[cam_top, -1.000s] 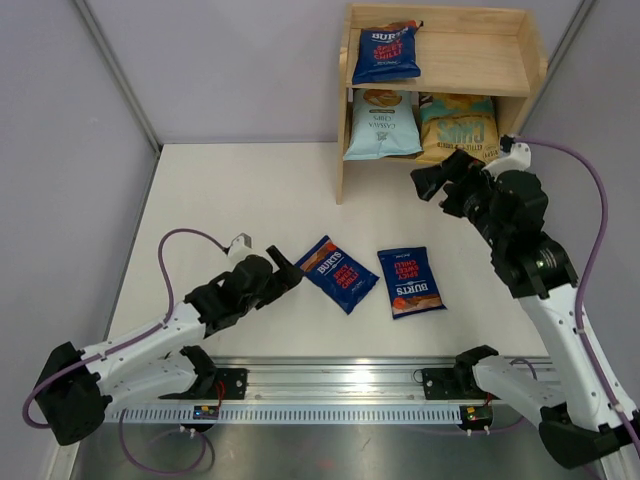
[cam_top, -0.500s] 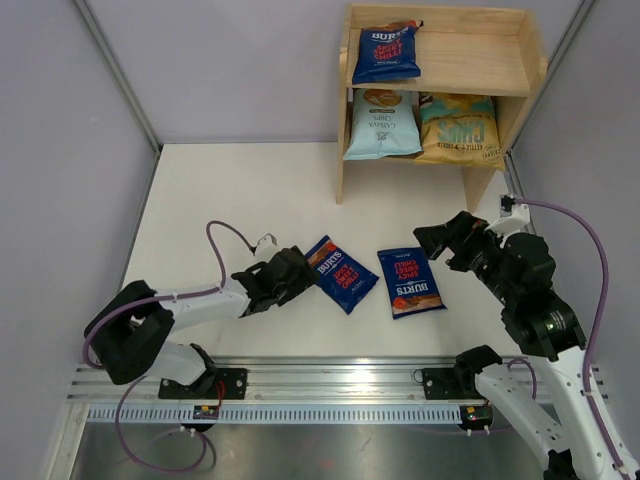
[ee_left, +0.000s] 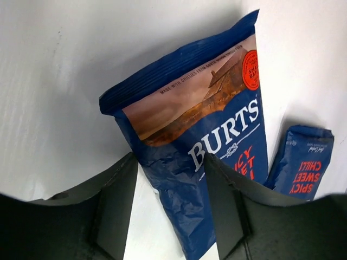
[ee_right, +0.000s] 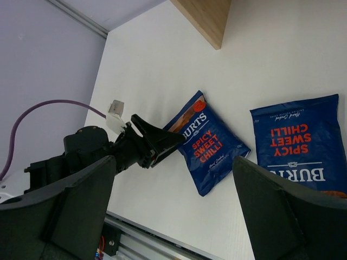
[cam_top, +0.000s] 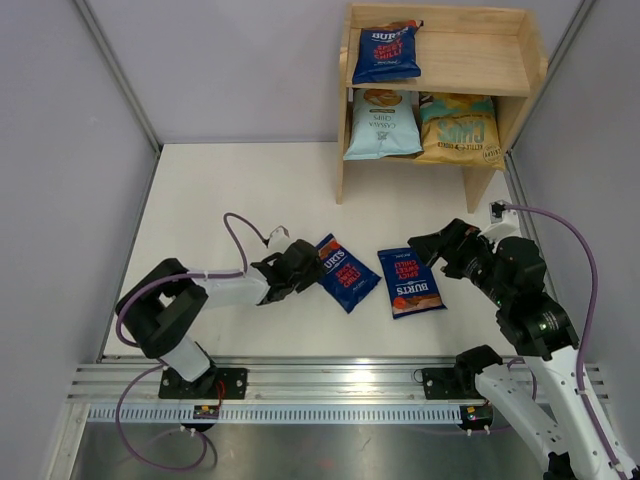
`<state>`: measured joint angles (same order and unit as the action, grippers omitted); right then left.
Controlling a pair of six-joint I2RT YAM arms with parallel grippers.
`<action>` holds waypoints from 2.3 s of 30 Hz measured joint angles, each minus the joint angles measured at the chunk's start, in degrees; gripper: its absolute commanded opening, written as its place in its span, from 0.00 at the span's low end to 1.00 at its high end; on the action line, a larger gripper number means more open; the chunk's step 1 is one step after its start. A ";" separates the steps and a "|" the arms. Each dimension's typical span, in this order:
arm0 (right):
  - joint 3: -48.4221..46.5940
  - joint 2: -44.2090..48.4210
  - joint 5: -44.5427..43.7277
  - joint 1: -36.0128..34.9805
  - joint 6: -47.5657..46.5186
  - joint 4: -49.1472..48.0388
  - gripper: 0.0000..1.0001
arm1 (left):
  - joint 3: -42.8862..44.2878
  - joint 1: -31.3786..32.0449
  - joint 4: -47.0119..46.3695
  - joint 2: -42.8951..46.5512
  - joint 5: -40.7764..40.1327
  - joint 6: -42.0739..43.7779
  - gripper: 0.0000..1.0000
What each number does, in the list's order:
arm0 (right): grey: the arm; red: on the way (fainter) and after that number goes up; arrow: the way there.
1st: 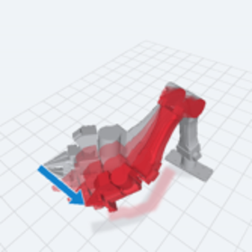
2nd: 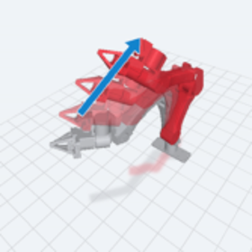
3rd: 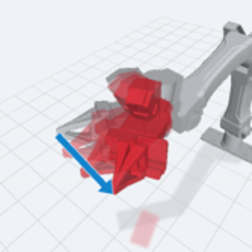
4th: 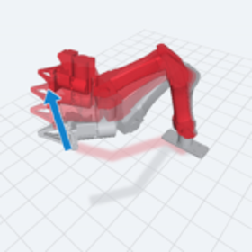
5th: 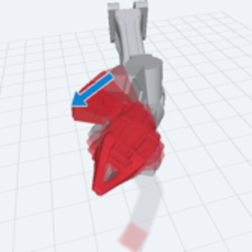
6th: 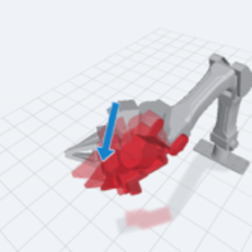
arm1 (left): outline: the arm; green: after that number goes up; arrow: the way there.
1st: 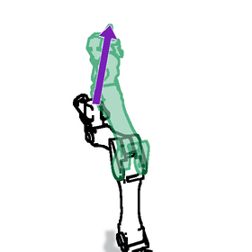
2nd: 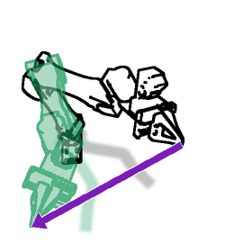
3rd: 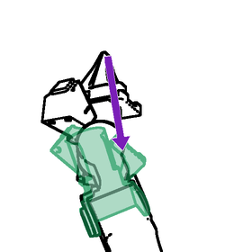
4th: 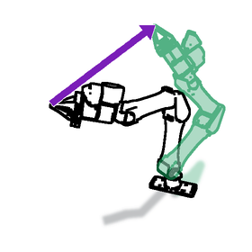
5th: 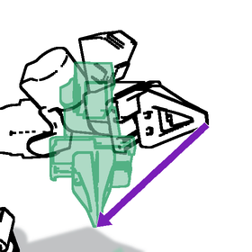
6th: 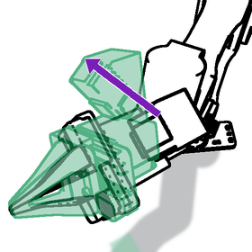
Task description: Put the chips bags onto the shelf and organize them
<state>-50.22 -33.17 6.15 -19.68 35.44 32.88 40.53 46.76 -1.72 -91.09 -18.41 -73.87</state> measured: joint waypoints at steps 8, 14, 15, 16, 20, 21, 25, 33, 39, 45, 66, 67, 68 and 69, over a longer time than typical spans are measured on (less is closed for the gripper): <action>1.16 0.22 1.16 0.00 0.57 -0.52 0.94 | 0.02 -1.70 -2.95 -2.69 0.48 -0.98 0.00; 8.00 0.26 3.08 0.00 1.03 -2.82 0.94 | -6.58 -1.88 -10.12 0.85 0.61 -0.66 0.00; 10.19 0.37 4.02 0.00 1.46 -4.22 0.94 | -8.17 -1.88 -11.19 2.12 0.63 -0.37 0.00; 12.13 0.39 4.76 0.00 1.92 -5.35 0.94 | -10.16 -1.88 -12.48 3.78 0.66 0.11 0.00; 22.62 0.20 8.87 -0.02 5.77 -12.68 0.91 | -16.46 -1.88 -19.61 9.75 1.07 1.66 0.00; 24.59 0.04 9.81 -0.02 6.56 -14.47 0.91 | -17.40 -1.92 -21.24 11.02 1.16 1.86 0.00; 32.44 -1.36 13.49 0.00 10.23 -24.13 0.90 | -19.45 -1.95 -26.10 15.56 1.64 2.12 0.00; 38.77 -2.95 17.55 0.00 12.02 -39.76 0.92 | -20.46 -1.97 -30.71 24.83 3.93 2.34 0.00; 42.45 -2.47 22.73 0.00 14.16 -53.29 0.93 | -20.59 -1.97 -32.96 32.44 6.16 1.79 0.00; 44.02 -2.40 27.96 -0.15 17.75 -67.38 0.90 | -20.85 -0.13 -34.36 37.73 5.70 -0.94 0.00; 39.39 -6.78 24.15 -6.21 22.82 -81.94 0.50 | -16.06 11.37 -36.54 33.92 -3.93 -6.36 0.00; 39.39 -6.84 23.76 -6.21 23.02 -81.94 0.52 | -16.04 11.52 -36.54 33.92 -4.33 -6.36 0.00; 39.39 -6.73 23.34 -6.21 23.23 -81.94 0.57 | -16.02 11.65 -36.61 33.92 -4.70 -6.36 0.00; 39.39 -6.54 23.17 -6.23 23.52 -81.88 0.57 | -15.96 11.74 -36.65 33.94 -5.07 -6.34 0.00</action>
<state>-10.83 -39.70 29.32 -25.91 58.96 -48.99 24.58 58.50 -38.37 -57.14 -23.49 -80.20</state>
